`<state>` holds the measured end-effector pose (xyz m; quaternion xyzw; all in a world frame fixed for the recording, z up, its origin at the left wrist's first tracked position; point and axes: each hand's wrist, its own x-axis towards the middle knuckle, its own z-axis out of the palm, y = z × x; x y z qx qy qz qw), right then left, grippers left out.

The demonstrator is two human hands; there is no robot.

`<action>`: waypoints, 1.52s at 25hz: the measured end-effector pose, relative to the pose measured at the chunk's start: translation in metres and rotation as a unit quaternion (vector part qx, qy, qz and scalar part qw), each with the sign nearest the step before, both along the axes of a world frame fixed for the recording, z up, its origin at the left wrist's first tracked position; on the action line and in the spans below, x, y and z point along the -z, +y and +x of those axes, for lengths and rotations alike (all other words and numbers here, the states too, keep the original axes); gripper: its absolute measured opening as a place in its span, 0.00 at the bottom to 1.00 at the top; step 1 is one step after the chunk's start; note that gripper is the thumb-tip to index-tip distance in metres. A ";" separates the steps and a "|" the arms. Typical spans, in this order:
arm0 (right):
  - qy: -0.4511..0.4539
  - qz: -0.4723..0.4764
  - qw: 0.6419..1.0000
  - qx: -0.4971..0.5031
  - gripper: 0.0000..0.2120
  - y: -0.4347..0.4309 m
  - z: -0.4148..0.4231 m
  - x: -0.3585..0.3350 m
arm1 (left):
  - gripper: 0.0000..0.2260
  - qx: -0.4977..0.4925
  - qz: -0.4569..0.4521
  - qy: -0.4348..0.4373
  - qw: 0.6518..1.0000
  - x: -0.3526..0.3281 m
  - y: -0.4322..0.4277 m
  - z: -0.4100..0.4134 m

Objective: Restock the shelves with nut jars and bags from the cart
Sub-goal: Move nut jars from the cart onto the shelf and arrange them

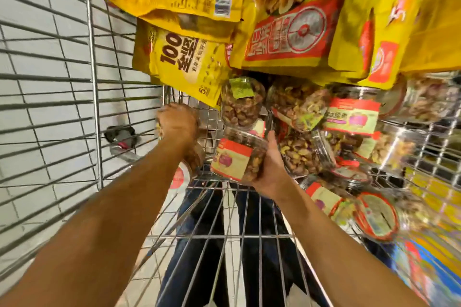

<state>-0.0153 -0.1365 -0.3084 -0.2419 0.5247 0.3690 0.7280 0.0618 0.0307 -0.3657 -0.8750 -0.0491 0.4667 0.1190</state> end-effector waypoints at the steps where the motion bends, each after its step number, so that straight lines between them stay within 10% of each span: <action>1: 0.012 0.002 1.000 -0.015 0.38 -0.002 0.003 -0.005 | 0.26 -0.037 -0.032 -0.014 0.999 -0.011 0.011 0.000; 4: 0.041 -0.039 0.997 -0.047 0.40 -0.008 0.014 -0.030 | 0.31 -0.253 -0.177 -0.014 0.951 -0.059 0.040 0.001; 8: -0.046 -0.080 0.994 -0.056 0.41 -0.025 0.039 -0.090 | 0.14 -0.534 -0.352 0.015 0.769 -0.143 0.046 0.006; 16: -0.253 -0.085 0.948 0.174 0.32 -0.065 0.019 -0.273 | 0.26 -0.532 -0.642 0.182 0.521 -0.331 -0.001 0.029; 29: -0.367 -0.161 0.718 0.569 0.24 -0.206 -0.309 -0.415 | 0.25 -0.205 -0.736 0.399 0.507 -0.495 -0.284 -0.181; 38: -0.323 -0.233 0.670 0.626 0.20 -0.316 -0.518 -0.414 | 0.23 -0.186 -0.692 0.513 0.473 -0.478 -0.440 -0.389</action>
